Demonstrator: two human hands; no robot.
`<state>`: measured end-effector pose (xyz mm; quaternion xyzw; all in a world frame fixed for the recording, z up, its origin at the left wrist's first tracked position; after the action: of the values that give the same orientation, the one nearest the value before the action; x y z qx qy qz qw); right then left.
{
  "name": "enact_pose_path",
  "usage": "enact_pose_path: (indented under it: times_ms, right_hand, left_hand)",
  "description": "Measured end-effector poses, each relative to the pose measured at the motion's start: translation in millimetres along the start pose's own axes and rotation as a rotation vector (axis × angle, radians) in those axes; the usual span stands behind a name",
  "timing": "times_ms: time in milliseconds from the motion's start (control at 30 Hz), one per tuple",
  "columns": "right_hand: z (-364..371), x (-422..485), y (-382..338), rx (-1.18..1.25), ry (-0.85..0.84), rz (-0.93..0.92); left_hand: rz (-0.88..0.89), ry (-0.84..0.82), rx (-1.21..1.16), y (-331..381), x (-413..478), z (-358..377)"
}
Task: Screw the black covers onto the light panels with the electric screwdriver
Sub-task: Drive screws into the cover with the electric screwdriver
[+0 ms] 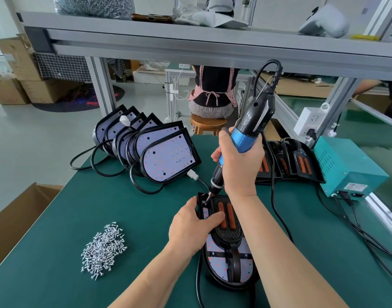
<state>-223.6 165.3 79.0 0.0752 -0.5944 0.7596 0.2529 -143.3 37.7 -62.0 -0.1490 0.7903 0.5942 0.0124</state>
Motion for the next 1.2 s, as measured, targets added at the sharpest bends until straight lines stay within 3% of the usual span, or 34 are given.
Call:
enact_pose_path:
  times_ms: [500, 967, 1100, 1200]
  right_hand:
    - [18, -12, -2, -0.023, -0.173, -0.025]
    - [3, -1, -32, 0.093, -0.180, 0.017]
    - [-18, 21, -57, 0.063, -0.114, 0.019]
    - [-61, 31, -39, -0.010, 0.006, 0.165]
  left_hand:
    - [0.011, -0.010, -0.045, 3, 1, 1]
    - [-0.002, -0.050, 0.007, 9, -4, 2]
    - [-0.001, -0.058, 0.018, 6, -2, 2]
    - [0.013, -0.046, 0.044, 5, -1, 1]
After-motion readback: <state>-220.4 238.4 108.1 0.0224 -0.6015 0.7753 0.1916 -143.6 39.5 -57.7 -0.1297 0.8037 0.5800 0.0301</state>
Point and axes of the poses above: each hand's wrist, its own x-axis towards the middle knuckle, its own z-axis out of the palm, y = z × x, the point moved 9 cm from there along x, towards the middle knuckle, and after that the axes turned 2 degrees about -x, right-handed, at the moved point
